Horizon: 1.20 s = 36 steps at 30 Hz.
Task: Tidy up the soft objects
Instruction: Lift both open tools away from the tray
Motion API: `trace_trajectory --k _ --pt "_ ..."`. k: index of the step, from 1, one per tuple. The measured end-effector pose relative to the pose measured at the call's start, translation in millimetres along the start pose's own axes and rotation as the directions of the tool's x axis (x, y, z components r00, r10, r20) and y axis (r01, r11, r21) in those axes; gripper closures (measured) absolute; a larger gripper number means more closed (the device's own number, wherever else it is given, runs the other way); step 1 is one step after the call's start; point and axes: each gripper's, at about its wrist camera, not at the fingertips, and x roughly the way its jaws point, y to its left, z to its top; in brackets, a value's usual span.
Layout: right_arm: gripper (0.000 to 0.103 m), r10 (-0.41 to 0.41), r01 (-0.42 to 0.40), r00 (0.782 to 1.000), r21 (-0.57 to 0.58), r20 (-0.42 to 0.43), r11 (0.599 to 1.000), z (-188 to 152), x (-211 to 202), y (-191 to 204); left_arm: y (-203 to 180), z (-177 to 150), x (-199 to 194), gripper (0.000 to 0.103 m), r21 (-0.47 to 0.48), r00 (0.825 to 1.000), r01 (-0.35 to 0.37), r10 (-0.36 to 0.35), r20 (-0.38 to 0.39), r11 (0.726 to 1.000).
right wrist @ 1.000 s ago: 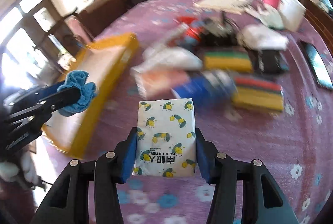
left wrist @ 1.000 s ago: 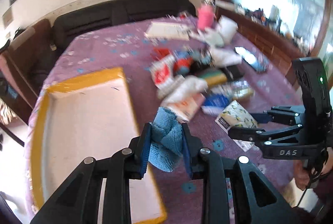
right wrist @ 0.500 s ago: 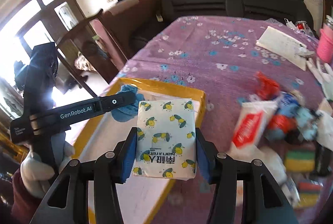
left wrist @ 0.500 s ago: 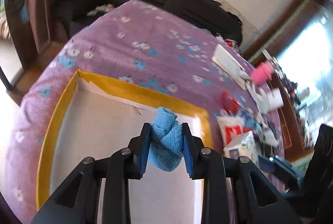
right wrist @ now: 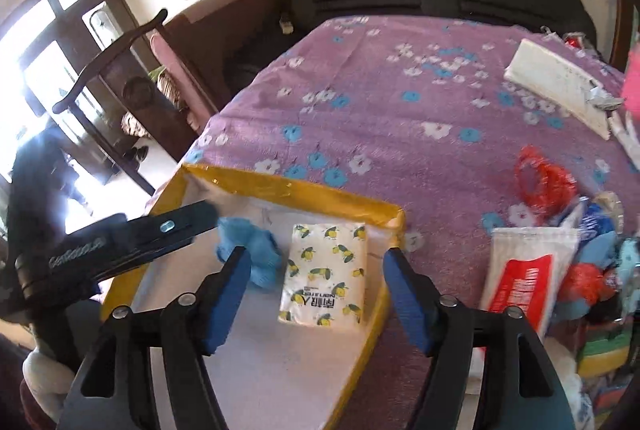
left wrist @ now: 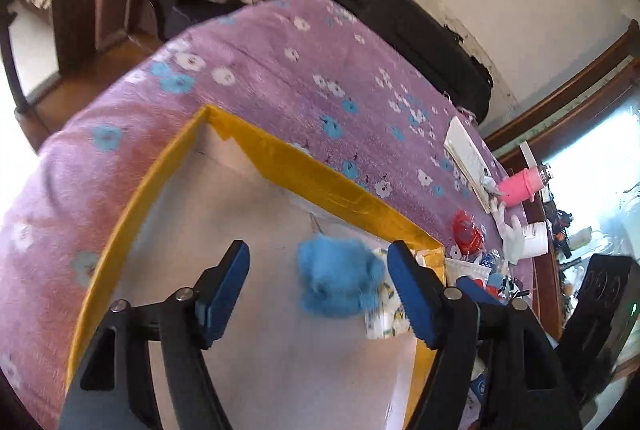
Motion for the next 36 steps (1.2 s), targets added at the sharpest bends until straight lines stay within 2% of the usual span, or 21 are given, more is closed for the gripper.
trace_trajectory --k 5,10,12,15,18,21,25,28,31,36 --pt "0.027 -0.055 0.056 0.997 -0.009 0.058 0.998 -14 -42 -15 0 -31 -23 0.027 0.044 0.999 -0.023 0.021 0.038 0.999" --pt "0.024 -0.11 0.107 0.989 0.041 0.099 0.993 -49 -94 -52 18 -58 -24 0.025 0.04 0.989 -0.144 0.143 0.028 0.989" --pt "0.024 -0.123 0.115 0.986 0.077 0.111 0.99 -62 -112 -68 23 -60 -28 0.025 0.025 0.991 -0.134 0.133 0.032 0.991" --pt "0.024 -0.146 0.132 0.981 0.108 0.128 0.985 -79 -139 -86 20 -61 -40 0.025 0.033 0.988 -0.129 0.126 0.085 0.991" --pt "0.023 -0.176 0.157 0.972 0.125 0.154 0.98 -95 -166 -101 5 -63 -51 0.025 0.085 0.978 -0.169 0.157 0.138 0.982" --pt "0.019 -0.206 0.177 0.962 0.161 0.18 0.971 -112 -189 -118 -16 -73 -71 0.025 0.119 0.981 -0.127 0.107 0.162 0.985" --pt "0.018 -0.23 0.19 0.955 0.214 0.186 0.958 -133 -207 -146 -55 -90 -85 0.016 0.192 0.982 -0.117 0.085 0.168 0.974" --pt "0.018 -0.247 0.202 0.954 0.245 0.169 0.948 -148 -208 -164 -77 -103 -85 0.014 0.234 0.989 -0.086 0.055 0.136 0.968" --pt "0.018 -0.275 0.222 0.947 0.281 0.165 0.934 -163 -210 -180 -91 -112 -79 0.014 0.237 0.996 -0.042 0.021 0.092 0.971" --pt "0.018 -0.293 0.233 0.943 0.314 0.158 0.92 -179 -211 -204 -122 -128 -53 0.014 0.316 0.999 -0.039 0.03 0.033 0.948"
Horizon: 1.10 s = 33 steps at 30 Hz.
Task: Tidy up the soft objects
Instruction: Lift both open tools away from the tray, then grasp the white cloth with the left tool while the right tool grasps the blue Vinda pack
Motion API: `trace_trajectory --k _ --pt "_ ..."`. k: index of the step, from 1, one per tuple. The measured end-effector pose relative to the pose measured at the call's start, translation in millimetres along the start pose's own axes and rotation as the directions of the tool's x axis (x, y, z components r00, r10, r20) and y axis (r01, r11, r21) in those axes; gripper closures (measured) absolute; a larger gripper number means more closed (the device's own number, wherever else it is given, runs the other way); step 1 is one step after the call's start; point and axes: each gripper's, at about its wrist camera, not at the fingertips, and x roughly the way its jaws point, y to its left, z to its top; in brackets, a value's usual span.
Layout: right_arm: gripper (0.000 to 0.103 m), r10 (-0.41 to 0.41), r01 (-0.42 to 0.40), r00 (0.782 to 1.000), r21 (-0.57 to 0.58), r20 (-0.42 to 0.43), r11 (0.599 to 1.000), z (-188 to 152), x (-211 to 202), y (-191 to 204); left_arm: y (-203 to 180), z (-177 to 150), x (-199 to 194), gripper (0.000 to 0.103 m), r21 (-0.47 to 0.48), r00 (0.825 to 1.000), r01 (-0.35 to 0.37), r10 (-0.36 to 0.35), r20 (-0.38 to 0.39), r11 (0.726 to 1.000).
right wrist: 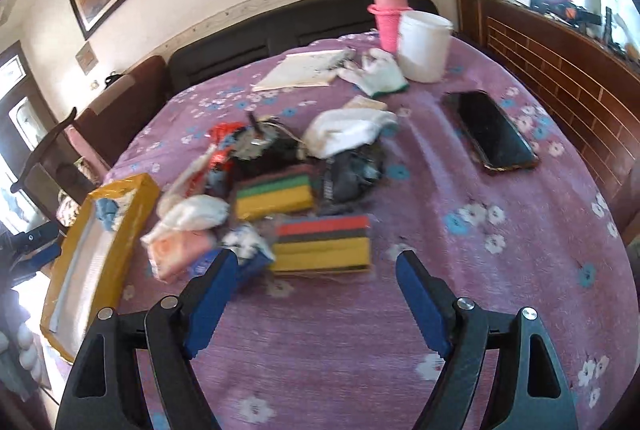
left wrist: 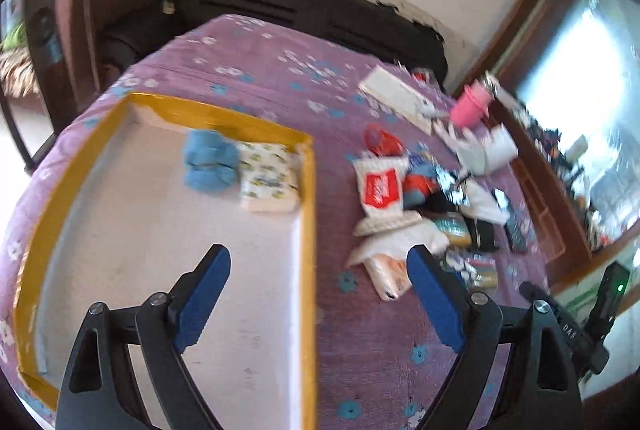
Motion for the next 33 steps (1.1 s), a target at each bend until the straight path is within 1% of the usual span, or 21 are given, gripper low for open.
trace_trajectory --k 3,6,7,8,10,11,12,13,14,15,16,17,18,19,22,25,28,33 --pt "0.018 0.006 -0.006 1.0 0.027 -0.01 1.0 -4 4 -14 -30 -4 19 0.014 0.062 0.999 0.026 -0.024 -0.036 0.998" --pt "0.018 0.014 -0.013 1.0 0.048 -0.018 0.999 -4 7 -23 -59 -7 46 0.014 0.123 0.997 0.028 -0.018 -0.078 0.992" --pt "0.018 0.017 -0.016 1.0 0.055 -0.02 0.998 -4 8 -26 -70 -7 61 0.014 0.14 0.995 0.02 -0.006 -0.1 0.99" --pt "0.018 0.021 -0.019 1.0 0.062 -0.021 0.998 -5 8 -29 -76 -7 69 0.014 0.151 0.994 0.015 0.002 -0.11 0.988" --pt "0.018 0.024 -0.023 0.999 0.07 -0.023 0.997 -6 8 -33 -91 -5 90 0.014 0.19 0.992 -0.018 0.042 -0.122 0.982" --pt "0.018 0.026 -0.024 0.999 0.075 -0.025 0.997 -7 8 -34 -100 -5 103 0.014 0.223 0.989 -0.045 0.074 -0.126 0.974" --pt "0.018 0.028 -0.026 0.999 0.079 -0.027 0.997 -7 8 -36 -105 -4 111 0.014 0.243 0.987 -0.058 0.092 -0.131 0.968" --pt "0.018 0.028 -0.025 0.999 0.081 -0.029 0.996 -8 9 -36 -112 -5 122 0.014 0.278 0.982 -0.079 0.122 -0.142 0.957" --pt "0.018 0.027 -0.024 0.999 0.081 -0.032 0.996 -8 9 -37 -115 -6 129 0.016 0.3 0.979 -0.089 0.14 -0.151 0.95" --pt "0.018 0.026 -0.023 0.999 0.081 -0.034 0.996 -9 8 -38 -118 -7 135 0.026 0.325 0.974 -0.095 0.154 -0.163 0.941" --pt "0.018 0.025 -0.022 0.999 0.081 -0.035 0.997 -10 8 -38 -120 -10 137 0.064 0.344 0.972 -0.1 0.166 -0.166 0.934" --pt "0.018 0.023 -0.02 0.999 0.078 -0.036 0.997 -11 8 -38 -119 -10 134 0.077 0.345 0.974 -0.093 0.157 -0.162 0.934" --pt "0.018 0.022 -0.019 0.999 0.076 -0.036 0.997 -11 7 -37 -118 -10 127 0.086 0.336 0.979 -0.082 0.139 -0.15 0.938" --pt "0.018 0.023 -0.02 0.999 0.071 -0.037 0.997 -12 6 -36 -116 -9 121 0.1 0.33 0.983 -0.068 0.121 -0.141 0.942" --pt "0.018 0.041 -0.038 0.998 0.061 -0.051 0.997 -13 8 -31 -110 -7 93 0.1 0.311 0.992 -0.035 0.07 -0.102 0.95" --pt "0.018 0.095 -0.091 0.993 0.056 -0.076 0.994 -14 14 -18 -98 -9 60 0.1 0.289 0.998 0.003 0.016 -0.06 0.957" --pt "0.018 0.163 -0.157 0.978 0.059 -0.129 0.986 -16 27 2 -87 -12 38 0.099 0.26 0.999 0.039 -0.029 -0.04 0.965" --pt "0.018 0.22 -0.203 0.958 0.103 -0.186 0.974 -15 49 28 -68 -19 10 0.099 0.198 0.995 0.102 -0.1 -0.021 0.975"
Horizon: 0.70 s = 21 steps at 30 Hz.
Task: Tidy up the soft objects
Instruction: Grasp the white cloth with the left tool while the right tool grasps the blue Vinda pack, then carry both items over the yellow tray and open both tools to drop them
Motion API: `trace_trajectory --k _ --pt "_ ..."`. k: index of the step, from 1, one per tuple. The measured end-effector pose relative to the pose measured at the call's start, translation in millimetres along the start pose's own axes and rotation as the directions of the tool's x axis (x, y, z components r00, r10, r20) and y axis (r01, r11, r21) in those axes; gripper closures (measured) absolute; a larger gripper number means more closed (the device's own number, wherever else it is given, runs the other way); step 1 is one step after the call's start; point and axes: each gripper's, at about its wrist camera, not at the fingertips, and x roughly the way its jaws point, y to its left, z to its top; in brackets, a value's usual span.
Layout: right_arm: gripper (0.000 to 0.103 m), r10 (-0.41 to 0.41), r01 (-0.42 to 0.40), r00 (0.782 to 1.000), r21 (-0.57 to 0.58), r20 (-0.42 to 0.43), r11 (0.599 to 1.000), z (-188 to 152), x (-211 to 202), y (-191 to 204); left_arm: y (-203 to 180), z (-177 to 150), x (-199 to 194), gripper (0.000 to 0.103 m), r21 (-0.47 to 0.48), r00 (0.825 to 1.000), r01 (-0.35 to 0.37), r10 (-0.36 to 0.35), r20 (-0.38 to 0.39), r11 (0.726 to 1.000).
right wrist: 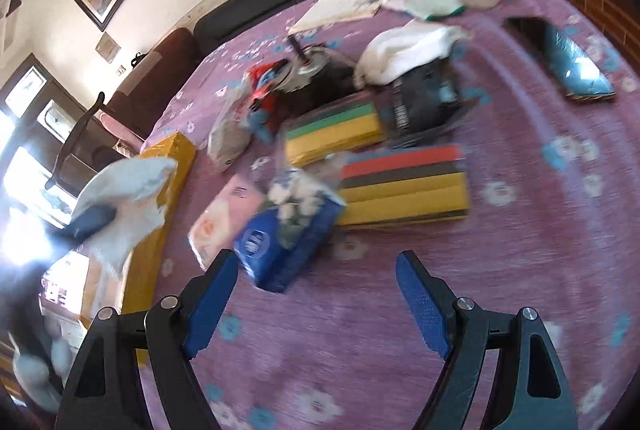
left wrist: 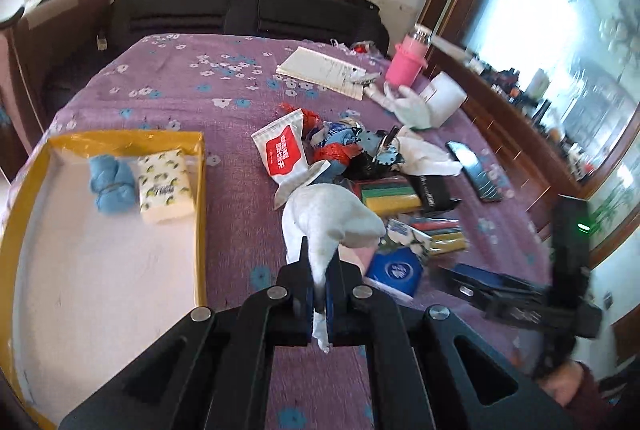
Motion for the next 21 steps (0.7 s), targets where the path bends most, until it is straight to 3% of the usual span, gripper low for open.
trace_trajectory --k 5,8,10,11,17,21 --pt "0.018 0.051 -0.047 0.997 0.076 -0.057 0.996 10 31 15 13 -12 -18 0.099 -0.064 0.999 0.045 -0.043 0.025 0.997" --pt "0.019 0.027 -0.021 0.997 0.09 -0.066 0.996 11 44 23 18 -17 -25 0.099 -0.079 0.998 0.047 -0.045 0.038 0.996" --pt "0.045 -0.009 0.013 0.998 0.08 -0.055 0.997 13 46 28 22 -18 -30 0.099 -0.091 0.998 0.046 -0.042 0.045 0.995" --pt "0.067 -0.008 0.013 0.998 0.081 -0.063 0.997 14 47 27 25 -20 -34 0.099 -0.099 0.998 0.048 -0.043 0.05 0.994" --pt "0.076 0.02 -0.019 0.999 0.05 -0.024 0.999 8 24 25 52 -23 -60 0.099 -0.148 0.996 0.05 -0.038 0.084 0.988" --pt "0.076 0.04 -0.04 0.999 0.02 -0.002 0.999 9 7 32 76 -24 -75 0.099 -0.187 0.995 0.025 -0.006 0.104 0.982"
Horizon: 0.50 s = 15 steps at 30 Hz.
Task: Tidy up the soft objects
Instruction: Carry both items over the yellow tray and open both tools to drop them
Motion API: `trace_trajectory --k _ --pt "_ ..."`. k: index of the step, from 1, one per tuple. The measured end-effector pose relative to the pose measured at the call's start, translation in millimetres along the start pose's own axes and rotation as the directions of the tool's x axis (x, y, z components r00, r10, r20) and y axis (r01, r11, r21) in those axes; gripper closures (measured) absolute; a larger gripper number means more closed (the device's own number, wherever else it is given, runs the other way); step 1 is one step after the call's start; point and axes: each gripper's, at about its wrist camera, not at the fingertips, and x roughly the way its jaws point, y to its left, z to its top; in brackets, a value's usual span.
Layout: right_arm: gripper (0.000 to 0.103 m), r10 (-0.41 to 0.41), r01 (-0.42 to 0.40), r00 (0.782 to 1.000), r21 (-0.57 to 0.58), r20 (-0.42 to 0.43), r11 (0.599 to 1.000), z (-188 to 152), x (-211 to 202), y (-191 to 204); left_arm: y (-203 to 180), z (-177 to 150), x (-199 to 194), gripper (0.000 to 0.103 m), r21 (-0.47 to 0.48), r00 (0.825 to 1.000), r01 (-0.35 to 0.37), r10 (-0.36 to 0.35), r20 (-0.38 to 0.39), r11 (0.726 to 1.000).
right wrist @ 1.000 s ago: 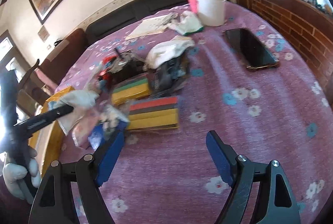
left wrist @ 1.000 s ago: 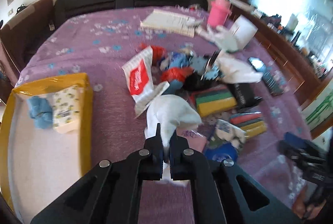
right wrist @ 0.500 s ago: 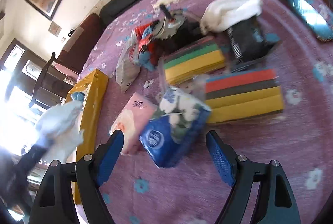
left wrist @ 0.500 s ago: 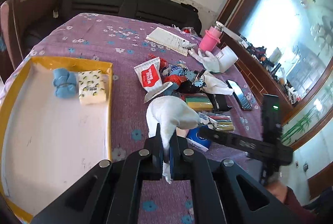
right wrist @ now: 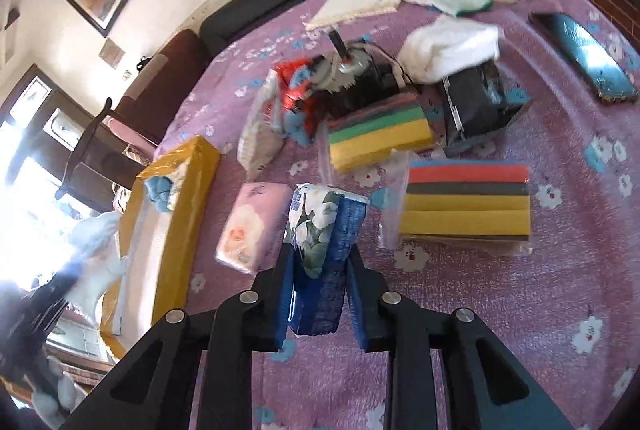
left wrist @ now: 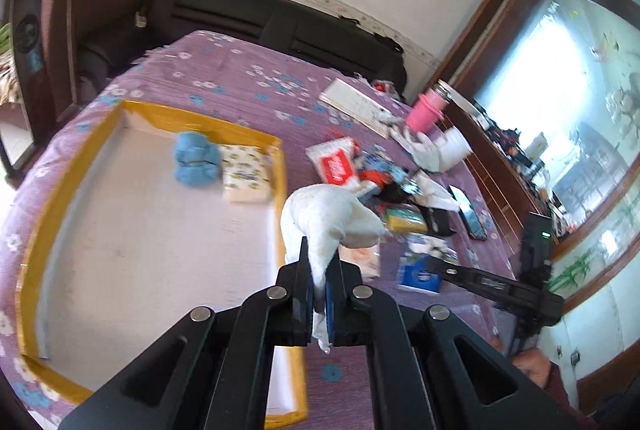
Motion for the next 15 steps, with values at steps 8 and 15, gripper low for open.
trace_trajectory --k 8,15 --pt "0.076 0.088 -0.088 0.996 -0.106 -0.001 0.99 12 -10 53 61 17 -6 0.099 -0.104 0.997 -0.081 0.082 0.008 0.991" --pt "0.076 0.154 -0.171 0.983 -0.2 -0.099 0.965 24 35 121 118 50 27 0.099 -0.197 0.993 -0.117 0.112 -0.034 0.973"
